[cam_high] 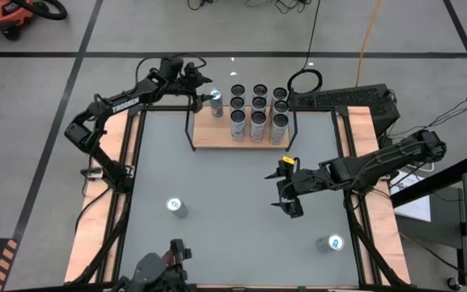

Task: Place canned beverage on shelf
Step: Put the bottom blue soda can on the shelf aligned with the blue soda can

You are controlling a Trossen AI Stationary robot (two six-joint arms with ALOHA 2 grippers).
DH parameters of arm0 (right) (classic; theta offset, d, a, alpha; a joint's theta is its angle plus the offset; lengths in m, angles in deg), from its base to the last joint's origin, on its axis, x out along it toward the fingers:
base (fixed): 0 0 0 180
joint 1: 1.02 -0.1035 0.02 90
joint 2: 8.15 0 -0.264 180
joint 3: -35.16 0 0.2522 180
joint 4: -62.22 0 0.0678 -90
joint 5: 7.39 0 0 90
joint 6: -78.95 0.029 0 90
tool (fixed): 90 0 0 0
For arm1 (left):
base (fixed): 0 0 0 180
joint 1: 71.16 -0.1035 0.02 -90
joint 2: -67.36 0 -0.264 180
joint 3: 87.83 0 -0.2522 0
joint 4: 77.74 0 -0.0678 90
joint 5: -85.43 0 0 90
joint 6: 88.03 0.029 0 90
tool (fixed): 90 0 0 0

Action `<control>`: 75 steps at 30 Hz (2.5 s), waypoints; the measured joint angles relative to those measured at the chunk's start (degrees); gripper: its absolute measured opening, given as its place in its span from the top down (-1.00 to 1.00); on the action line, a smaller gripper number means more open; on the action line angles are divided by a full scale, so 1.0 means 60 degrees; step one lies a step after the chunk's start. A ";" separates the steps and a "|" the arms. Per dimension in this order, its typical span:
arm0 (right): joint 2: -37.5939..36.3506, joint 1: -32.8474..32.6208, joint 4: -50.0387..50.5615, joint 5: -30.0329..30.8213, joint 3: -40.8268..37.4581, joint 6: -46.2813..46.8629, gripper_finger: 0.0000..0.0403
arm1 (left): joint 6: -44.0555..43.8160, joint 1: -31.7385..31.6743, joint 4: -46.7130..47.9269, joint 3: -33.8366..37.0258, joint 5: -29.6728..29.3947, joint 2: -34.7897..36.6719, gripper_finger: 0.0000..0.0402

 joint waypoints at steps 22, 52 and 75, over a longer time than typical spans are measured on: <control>-0.0055 -0.1311 0.2818 -0.0009 0.1824 0.3787 -0.74 | -0.4630 0.4468 0.2443 0.0101 -0.1892 0.3349 -0.46; 0.0562 -0.6568 0.6923 -0.0732 0.2856 0.9823 -0.74 | -0.6461 1.0339 -0.4340 0.3184 -0.5900 0.1473 -0.46; 0.2809 -0.6929 0.7424 -0.1973 0.2845 0.9960 -0.70 | -0.6952 1.0945 -0.4787 0.3180 -0.6657 0.1120 -0.46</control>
